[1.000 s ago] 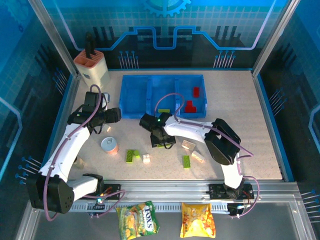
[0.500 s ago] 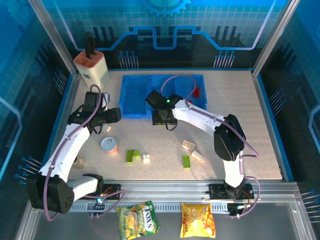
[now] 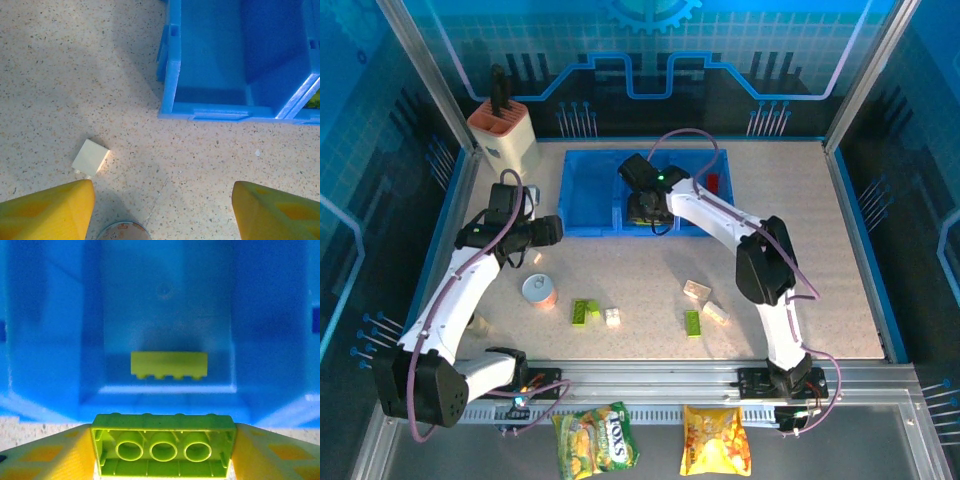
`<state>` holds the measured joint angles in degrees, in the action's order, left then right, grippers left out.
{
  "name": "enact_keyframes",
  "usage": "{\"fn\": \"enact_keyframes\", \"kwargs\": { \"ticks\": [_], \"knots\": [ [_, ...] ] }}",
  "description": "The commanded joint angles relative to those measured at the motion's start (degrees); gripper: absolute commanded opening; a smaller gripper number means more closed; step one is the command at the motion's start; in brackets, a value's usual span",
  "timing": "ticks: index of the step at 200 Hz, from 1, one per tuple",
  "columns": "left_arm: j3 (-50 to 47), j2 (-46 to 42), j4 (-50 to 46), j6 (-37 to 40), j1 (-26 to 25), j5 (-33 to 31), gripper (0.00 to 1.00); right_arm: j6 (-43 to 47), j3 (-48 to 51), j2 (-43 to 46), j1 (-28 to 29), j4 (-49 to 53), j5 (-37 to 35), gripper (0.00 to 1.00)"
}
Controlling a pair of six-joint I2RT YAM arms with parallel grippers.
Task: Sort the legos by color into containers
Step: Place the lego in the container.
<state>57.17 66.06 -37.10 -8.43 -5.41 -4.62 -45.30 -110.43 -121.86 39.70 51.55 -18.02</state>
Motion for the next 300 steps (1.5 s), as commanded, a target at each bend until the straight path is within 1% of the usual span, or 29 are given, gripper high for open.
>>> {"fn": "enact_keyframes", "kwargs": {
  "ticks": [1,58,68,100,161,218,300],
  "knots": [
    [-0.21,0.31,0.46,0.91,0.67,0.89,0.74,1.46,-4.56,-3.42,-1.04,0.56,-0.82,0.68],
    [-0.28,0.32,0.48,1.04,0.69,0.76,0.74,3.00,-12.65,-11.18,-3.03,1.53,-1.35,0.68],
    [-0.24,0.30,0.48,1.04,0.66,0.60,0.74,3.22,-13.92,-13.75,-3.44,1.54,-1.31,0.68],
    [-0.29,0.35,0.47,1.02,0.67,0.67,0.74,3.77,-17.01,-17.07,-4.41,1.71,-1.51,0.69],
    [-0.26,0.56,0.50,1.04,0.66,0.66,0.74,4.10,-18.60,-20.73,-5.17,2.07,-1.14,0.71],
    [-0.21,0.56,0.47,0.90,0.76,0.91,0.74,3.78,-18.19,-19.84,-5.16,2.44,-1.05,0.74],
    [-0.24,0.56,0.45,0.86,0.75,1.21,0.74,5.09,-17.64,-12.30,-4.48,3.86,-2.05,0.74]
  ]
}}
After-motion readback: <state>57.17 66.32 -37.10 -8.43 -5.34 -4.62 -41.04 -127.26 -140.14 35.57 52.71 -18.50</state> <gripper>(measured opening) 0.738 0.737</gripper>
